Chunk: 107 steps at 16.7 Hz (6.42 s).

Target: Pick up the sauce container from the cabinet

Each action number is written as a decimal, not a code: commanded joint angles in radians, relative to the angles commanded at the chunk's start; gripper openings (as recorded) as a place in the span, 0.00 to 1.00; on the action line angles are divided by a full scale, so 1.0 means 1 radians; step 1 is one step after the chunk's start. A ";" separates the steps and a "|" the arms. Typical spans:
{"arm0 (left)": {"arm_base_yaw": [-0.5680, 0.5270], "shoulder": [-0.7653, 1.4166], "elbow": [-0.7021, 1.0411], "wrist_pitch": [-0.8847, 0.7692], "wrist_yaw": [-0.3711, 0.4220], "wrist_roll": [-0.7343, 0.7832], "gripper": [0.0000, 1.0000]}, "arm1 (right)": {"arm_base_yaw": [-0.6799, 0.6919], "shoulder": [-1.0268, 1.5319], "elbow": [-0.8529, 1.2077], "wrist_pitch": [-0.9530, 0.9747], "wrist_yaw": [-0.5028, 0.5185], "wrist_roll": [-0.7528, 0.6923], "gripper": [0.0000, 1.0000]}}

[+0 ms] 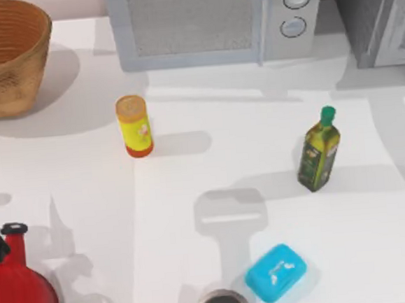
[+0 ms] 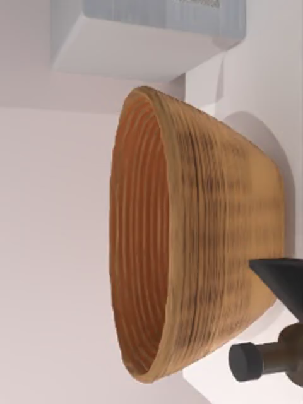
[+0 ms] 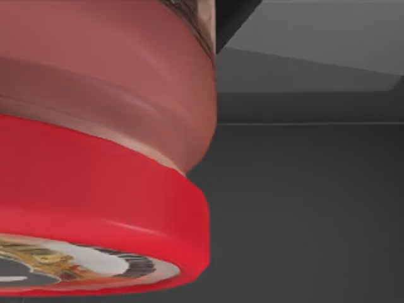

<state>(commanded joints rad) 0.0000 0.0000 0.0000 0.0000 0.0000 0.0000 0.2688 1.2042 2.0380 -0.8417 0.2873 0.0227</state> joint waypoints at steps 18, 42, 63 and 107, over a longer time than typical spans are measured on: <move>0.000 0.000 0.000 0.000 0.000 0.000 1.00 | -0.139 -0.621 -1.052 0.435 -0.151 -0.012 0.00; 0.000 0.000 0.000 0.000 0.000 0.000 1.00 | -0.209 -1.115 -2.010 0.961 -0.237 0.006 0.00; 0.000 0.000 0.000 0.000 0.000 0.000 1.00 | 0.213 -0.257 -1.792 1.888 0.013 0.085 0.00; 0.000 0.000 0.000 0.000 0.000 0.000 1.00 | 0.587 0.966 -1.462 2.440 -0.167 -0.013 0.00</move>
<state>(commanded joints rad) 0.0000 0.0000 0.0000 0.0000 0.0000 0.0000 0.8563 2.1700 0.5756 1.5984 0.1206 0.0093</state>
